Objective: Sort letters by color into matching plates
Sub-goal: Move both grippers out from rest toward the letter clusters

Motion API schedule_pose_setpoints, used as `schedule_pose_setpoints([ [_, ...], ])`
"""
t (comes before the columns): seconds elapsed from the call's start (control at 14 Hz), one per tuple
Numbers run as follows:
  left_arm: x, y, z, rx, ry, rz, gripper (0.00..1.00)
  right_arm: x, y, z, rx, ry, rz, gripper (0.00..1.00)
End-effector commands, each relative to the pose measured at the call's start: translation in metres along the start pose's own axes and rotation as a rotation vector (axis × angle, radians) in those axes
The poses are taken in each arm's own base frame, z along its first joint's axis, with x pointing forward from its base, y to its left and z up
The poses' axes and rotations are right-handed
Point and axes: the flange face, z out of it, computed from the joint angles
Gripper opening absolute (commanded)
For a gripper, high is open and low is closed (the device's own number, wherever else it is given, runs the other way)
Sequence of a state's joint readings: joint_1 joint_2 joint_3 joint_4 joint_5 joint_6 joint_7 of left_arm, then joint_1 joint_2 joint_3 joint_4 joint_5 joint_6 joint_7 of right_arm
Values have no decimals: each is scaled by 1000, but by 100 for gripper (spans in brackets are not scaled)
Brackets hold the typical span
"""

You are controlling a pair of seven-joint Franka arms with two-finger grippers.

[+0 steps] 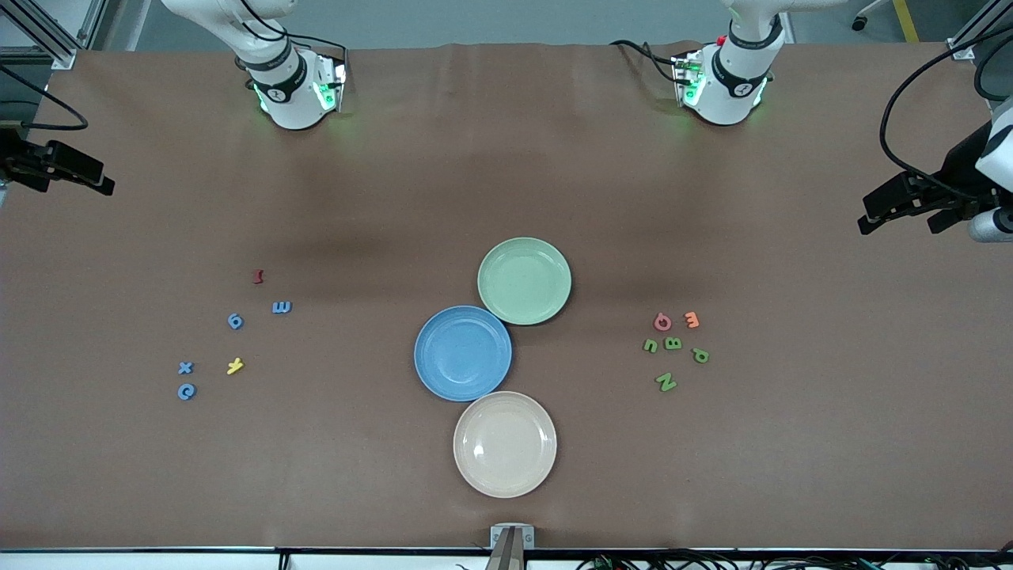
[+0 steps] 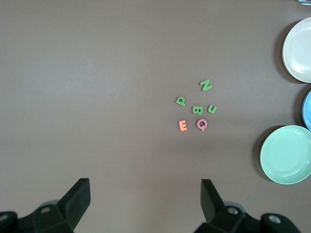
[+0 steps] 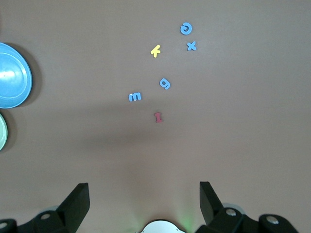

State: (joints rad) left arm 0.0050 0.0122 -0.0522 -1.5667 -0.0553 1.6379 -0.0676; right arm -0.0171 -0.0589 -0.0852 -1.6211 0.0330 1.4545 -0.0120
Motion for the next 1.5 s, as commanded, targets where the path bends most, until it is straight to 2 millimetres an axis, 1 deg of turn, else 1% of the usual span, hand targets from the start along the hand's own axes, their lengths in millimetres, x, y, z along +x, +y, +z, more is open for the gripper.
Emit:
schedule_pose_setpoints([
  [0.0, 3, 0, -6, 8, 6, -6, 100, -8, -3, -2, -7, 15, -16, 100],
  [0.43, 3, -3, -2, 9, -1, -12, 100, -7, -1, -3, -4, 28, -12, 100],
  [0.5, 3, -4, 3, 10, -16, -14, 100, -7, -1, -3, -2, 28, -11, 100],
  [0.57, 7, -12, 15, 10, -40, -20, 100, -6, -1, -5, -3, 29, -11, 100],
  [0.64, 9, -16, 22, 3, -60, -31, 100, -7, -1, -7, -1, 28, -6, 100],
  [0.71, 11, -15, 40, 4, -94, -33, 100, -6, -1, -6, -3, 25, -6, 100],
  [0.78, 13, -14, 53, 3, -119, -31, 100, -7, -1, -9, -3, 31, -5, 100],
  [0.93, 19, -11, 90, 3, -176, -28, 100, -3, -2, -24, -4, 64, -3, 100],
  [1.0, 22, -8, 109, 3, -198, -24, 100, 1, -1, -26, -11, 69, 0, 100],
  [1.07, 26, 0, 129, 4, -208, -11, 100, 4, 1, -27, -18, 75, 1, 100],
  [1.21, 30, 9, 168, 6, -221, -14, 100, 26, 6, -3, -15, 48, 14, 100],
  [1.28, 31, 11, 189, 7, -228, -18, 100, 41, 8, 7, -21, 68, 9, 100],
  [1.35, 32, 22, 211, 8, -229, -4, 100, 51, 11, 13, -25, 102, 12, 100],
  [1.43, 33, 28, 231, 12, -228, -1, 100, 70, 15, 37, -30, 75, 17, 100],
])
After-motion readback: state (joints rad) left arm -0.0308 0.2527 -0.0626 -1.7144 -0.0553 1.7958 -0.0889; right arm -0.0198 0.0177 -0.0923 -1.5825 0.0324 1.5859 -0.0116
